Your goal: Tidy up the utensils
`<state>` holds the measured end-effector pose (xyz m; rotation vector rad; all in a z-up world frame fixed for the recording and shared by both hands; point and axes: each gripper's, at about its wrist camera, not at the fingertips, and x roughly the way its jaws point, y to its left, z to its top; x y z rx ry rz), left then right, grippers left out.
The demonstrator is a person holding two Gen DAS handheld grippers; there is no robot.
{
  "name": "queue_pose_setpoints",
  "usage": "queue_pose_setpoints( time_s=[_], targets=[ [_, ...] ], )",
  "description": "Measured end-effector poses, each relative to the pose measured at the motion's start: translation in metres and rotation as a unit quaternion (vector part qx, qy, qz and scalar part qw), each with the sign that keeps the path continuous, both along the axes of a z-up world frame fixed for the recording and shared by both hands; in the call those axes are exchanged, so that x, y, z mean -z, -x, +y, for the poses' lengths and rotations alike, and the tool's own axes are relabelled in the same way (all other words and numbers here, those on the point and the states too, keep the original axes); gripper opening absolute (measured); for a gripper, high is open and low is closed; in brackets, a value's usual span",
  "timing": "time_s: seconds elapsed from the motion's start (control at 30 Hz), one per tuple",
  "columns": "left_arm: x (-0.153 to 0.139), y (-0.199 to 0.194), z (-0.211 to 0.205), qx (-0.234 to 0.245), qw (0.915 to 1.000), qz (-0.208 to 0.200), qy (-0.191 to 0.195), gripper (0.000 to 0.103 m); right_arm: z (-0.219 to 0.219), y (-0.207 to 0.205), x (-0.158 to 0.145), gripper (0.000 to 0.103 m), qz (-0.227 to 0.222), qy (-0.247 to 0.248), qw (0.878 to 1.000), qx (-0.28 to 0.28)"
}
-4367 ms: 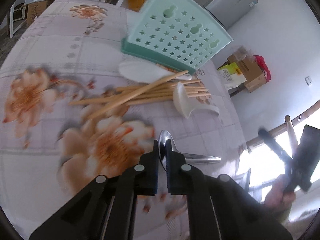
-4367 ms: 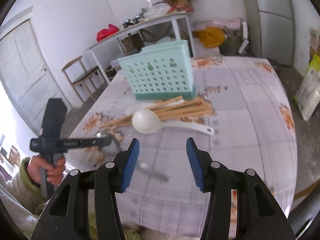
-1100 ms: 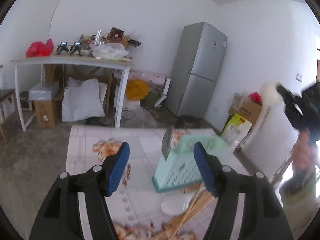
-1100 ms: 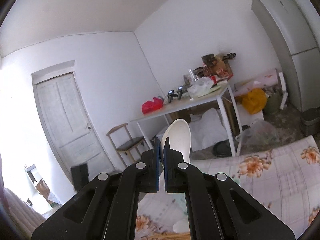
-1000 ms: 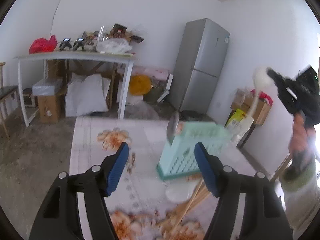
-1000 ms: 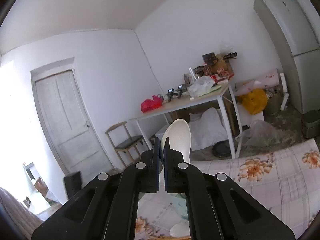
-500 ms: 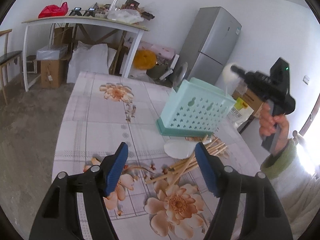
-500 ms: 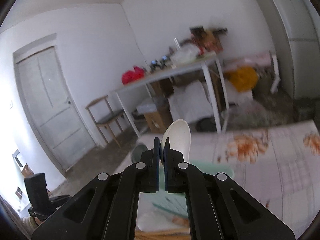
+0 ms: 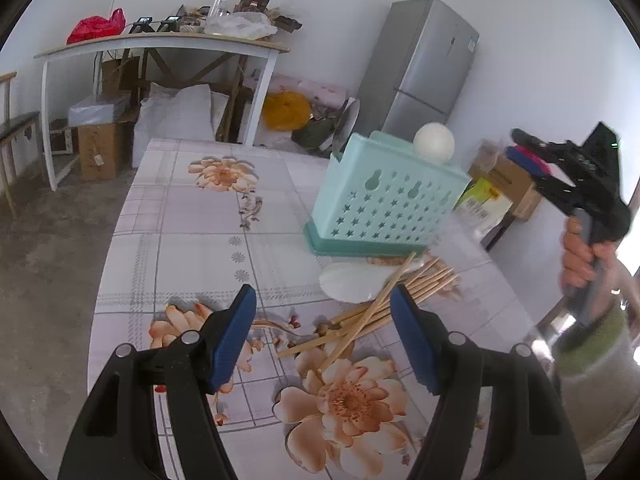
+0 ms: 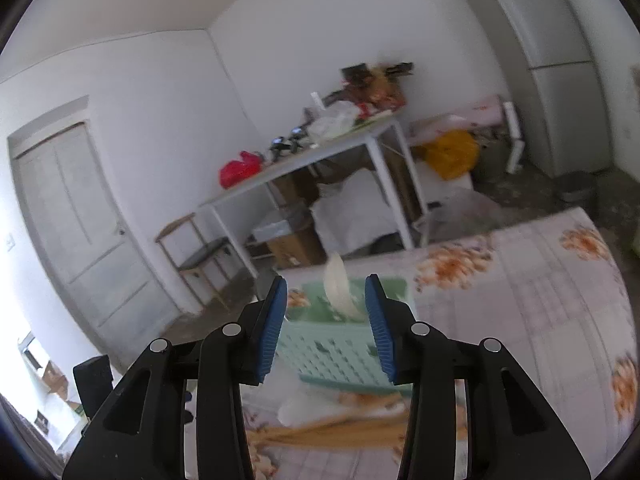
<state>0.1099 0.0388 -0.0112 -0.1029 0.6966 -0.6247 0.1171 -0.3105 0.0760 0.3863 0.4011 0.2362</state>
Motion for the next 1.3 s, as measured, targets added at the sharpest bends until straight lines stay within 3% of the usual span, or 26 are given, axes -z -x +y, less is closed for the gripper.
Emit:
queue_pose_setpoints(
  time_s=[0.1,0.17,0.27,0.33,0.43,0.5,0.7,0.87,1.07,1.3],
  targets=[
    [0.004,-0.002,-0.011,-0.003,0.9997,0.003,-0.023,0.067,0.009,0.002,0.018,0.041,0.041,0.016,0.999,0.005],
    [0.006,-0.005,-0.021,0.003,0.9996,0.007,-0.028,0.06,0.018,-0.004,0.039,0.036,0.08,0.028,0.996,0.0],
    [0.012,-0.014,-0.036,0.016,0.9992,0.021,-0.031,0.045,0.033,-0.021,0.071,0.024,0.145,0.046,0.988,-0.012],
    [0.019,-0.022,-0.05,0.025,0.9983,0.036,-0.037,0.028,0.043,-0.03,0.081,0.022,0.158,0.058,0.985,-0.023],
    [0.032,-0.032,-0.066,0.034,0.9969,0.053,-0.047,0.014,0.059,-0.05,0.096,0.017,0.175,0.081,0.98,-0.041],
    [0.038,-0.034,-0.074,0.039,0.9962,0.056,-0.054,0.01,0.069,-0.063,0.106,0.015,0.186,0.103,0.976,-0.051],
    [0.054,-0.037,-0.085,0.056,0.9937,0.072,-0.065,0.007,0.074,-0.072,0.135,0.011,0.231,0.137,0.961,-0.059],
    [0.06,-0.04,-0.081,0.075,0.9915,0.101,-0.036,0.007,0.068,-0.051,0.147,0.011,0.248,0.113,0.96,-0.057],
    [0.06,-0.035,-0.083,0.089,0.9906,0.091,-0.051,0.007,0.06,-0.024,0.149,0.011,0.256,0.075,0.963,-0.041],
    [0.065,-0.03,-0.087,0.092,0.9895,0.091,-0.064,0.007,0.065,-0.04,0.117,0.014,0.202,0.085,0.975,-0.048]
  ],
)
